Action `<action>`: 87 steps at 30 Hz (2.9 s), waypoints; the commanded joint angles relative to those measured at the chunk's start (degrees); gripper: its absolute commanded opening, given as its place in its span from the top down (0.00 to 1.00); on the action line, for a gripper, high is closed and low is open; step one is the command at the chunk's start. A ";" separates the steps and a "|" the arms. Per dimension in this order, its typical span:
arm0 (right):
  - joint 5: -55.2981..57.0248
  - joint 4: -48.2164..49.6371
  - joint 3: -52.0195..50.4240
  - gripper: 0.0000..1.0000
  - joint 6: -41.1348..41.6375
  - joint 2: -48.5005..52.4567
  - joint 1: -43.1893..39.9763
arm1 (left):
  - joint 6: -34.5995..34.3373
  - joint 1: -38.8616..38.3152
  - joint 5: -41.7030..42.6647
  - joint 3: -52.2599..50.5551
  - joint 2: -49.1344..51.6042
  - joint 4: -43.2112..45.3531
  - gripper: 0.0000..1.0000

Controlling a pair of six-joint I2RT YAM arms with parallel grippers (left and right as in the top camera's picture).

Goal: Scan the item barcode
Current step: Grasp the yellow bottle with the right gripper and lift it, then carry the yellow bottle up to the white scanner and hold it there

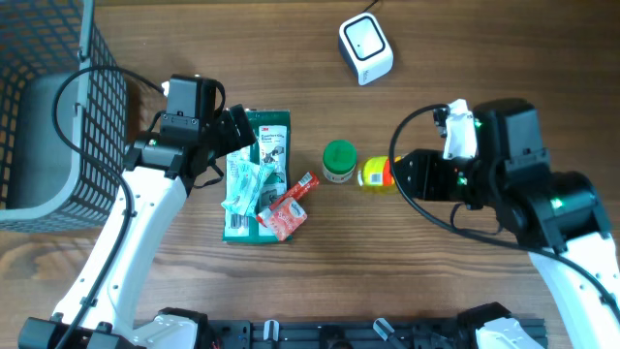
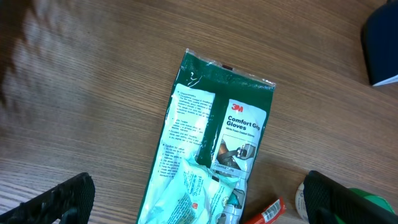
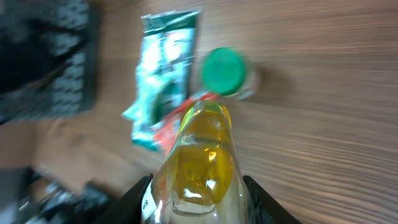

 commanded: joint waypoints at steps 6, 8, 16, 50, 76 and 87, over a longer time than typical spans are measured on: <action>-31.89 3.45 -5.75 0.96 -5.81 -0.20 -0.22 | 0.48 0.28 -0.57 0.02 -0.11 0.13 0.00; -37.73 5.53 -8.46 0.96 -9.18 -0.20 -0.22 | 0.48 0.28 -0.57 0.02 -0.11 0.13 0.00; -49.77 11.39 -17.05 0.96 -14.25 -0.20 -0.22 | 0.48 0.28 -0.57 0.02 -0.11 0.13 0.00; -49.11 10.40 -17.05 0.96 -11.67 -0.20 -0.22 | 0.46 0.28 -0.57 0.02 -0.11 0.13 0.00; -11.56 17.99 -16.79 0.96 -3.45 -0.20 -0.22 | 0.46 0.28 -0.55 0.02 -0.11 0.13 0.00; -1.97 -0.90 18.51 0.96 -3.19 12.33 -0.22 | 0.46 0.28 -0.55 0.02 -0.11 0.13 0.00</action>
